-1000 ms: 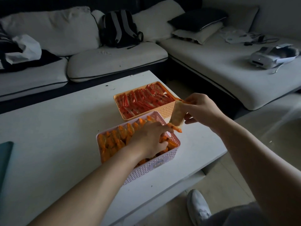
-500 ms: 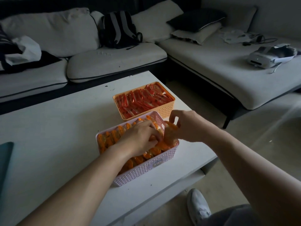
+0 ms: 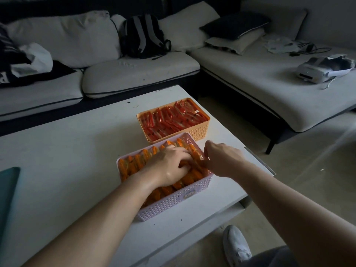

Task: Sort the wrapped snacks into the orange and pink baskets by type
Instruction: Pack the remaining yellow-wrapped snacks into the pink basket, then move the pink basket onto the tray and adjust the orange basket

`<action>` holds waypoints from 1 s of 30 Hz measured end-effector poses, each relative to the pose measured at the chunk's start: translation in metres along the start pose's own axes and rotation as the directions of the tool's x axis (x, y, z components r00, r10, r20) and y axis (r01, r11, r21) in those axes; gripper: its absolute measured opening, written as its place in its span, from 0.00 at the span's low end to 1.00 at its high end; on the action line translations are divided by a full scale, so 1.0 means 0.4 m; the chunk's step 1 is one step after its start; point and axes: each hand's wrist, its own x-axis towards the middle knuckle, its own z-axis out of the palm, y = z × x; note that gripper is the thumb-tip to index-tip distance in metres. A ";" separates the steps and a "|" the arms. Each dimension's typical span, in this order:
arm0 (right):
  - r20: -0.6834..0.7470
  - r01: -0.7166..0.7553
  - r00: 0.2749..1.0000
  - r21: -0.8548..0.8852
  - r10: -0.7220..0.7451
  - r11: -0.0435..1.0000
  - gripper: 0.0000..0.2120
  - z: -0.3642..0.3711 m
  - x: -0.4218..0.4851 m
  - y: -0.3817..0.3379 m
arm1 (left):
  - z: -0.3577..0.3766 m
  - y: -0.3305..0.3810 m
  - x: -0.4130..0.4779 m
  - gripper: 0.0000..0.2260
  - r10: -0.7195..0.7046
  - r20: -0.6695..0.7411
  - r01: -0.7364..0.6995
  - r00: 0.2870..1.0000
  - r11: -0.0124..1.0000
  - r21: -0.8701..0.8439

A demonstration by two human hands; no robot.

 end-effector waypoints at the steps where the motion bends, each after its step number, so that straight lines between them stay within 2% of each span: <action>1: -0.007 -0.026 1.000 0.012 0.026 1.000 0.16 0.013 0.004 -0.004 | -0.003 -0.001 -0.005 0.10 -0.004 -0.039 0.003 0.999 1.000 -0.026; 3: -0.006 -0.052 0.999 0.047 0.052 0.998 0.19 0.023 0.007 -0.009 | -0.015 -0.008 -0.023 0.08 -0.062 -0.148 0.056 0.987 0.997 -0.046; 5: -0.016 -0.060 0.998 0.097 0.062 0.993 0.22 0.013 0.003 -0.011 | -0.033 -0.023 -0.049 0.05 -0.211 -0.259 0.204 0.943 0.977 -0.056; 6: -0.018 -0.065 0.998 0.133 0.068 0.989 0.23 0.007 0.002 -0.012 | -0.044 -0.034 -0.064 0.05 -0.308 -0.310 0.303 0.899 0.951 -0.066; 8: 0.011 -0.070 0.998 0.250 0.069 0.966 0.20 -0.004 -0.001 -0.017 | -0.069 -0.065 -0.100 0.10 -0.514 -0.362 0.524 0.777 0.848 -0.078; 11: 0.067 -0.117 0.993 0.428 0.098 0.896 0.16 -0.008 -0.003 -0.032 | -0.094 -0.119 -0.159 0.25 -0.778 -0.249 0.780 0.577 0.615 -0.113; 12: 0.067 -0.126 0.992 0.458 0.107 0.880 0.16 -0.006 -0.003 -0.038 | -0.096 -0.129 -0.180 0.26 -0.843 -0.164 0.826 0.513 0.537 -0.173; 14: 0.072 -0.138 0.990 0.509 0.118 0.850 0.16 -0.005 -0.008 -0.054 | -0.092 -0.135 -0.223 0.21 -0.899 0.061 0.842 0.433 0.380 -0.382; 16: 0.092 -0.165 0.986 0.573 0.136 0.803 0.14 -0.003 -0.020 -0.067 | -0.090 -0.133 -0.258 0.20 -0.873 0.247 0.826 0.420 0.255 -0.502; 17: 0.109 -0.186 0.983 0.615 0.150 0.767 0.13 -0.002 -0.027 -0.070 | -0.089 -0.135 -0.269 0.21 -0.852 0.299 0.822 0.429 0.231 -0.521; 19: 0.135 -0.214 0.977 0.673 0.167 0.708 0.12 0.002 -0.039 -0.079 | -0.093 -0.128 -0.281 0.17 -0.820 0.329 0.803 0.469 0.241 -0.545; 21: 0.119 -0.210 0.977 0.667 0.176 0.715 0.11 0.006 -0.046 -0.092 | -0.099 -0.114 -0.291 0.13 -0.817 0.311 0.783 0.486 0.249 -0.570; 24: 0.057 -0.173 0.982 0.656 0.180 0.734 0.11 -0.001 -0.063 -0.138 | -0.126 -0.112 -0.324 0.13 -0.846 0.222 0.751 0.484 0.272 -0.602; 30: -0.035 -0.033 0.995 0.783 0.096 0.622 0.10 -0.017 -0.120 -0.316 | -0.223 -0.195 -0.480 0.14 -0.891 -0.029 0.663 0.452 0.358 -0.657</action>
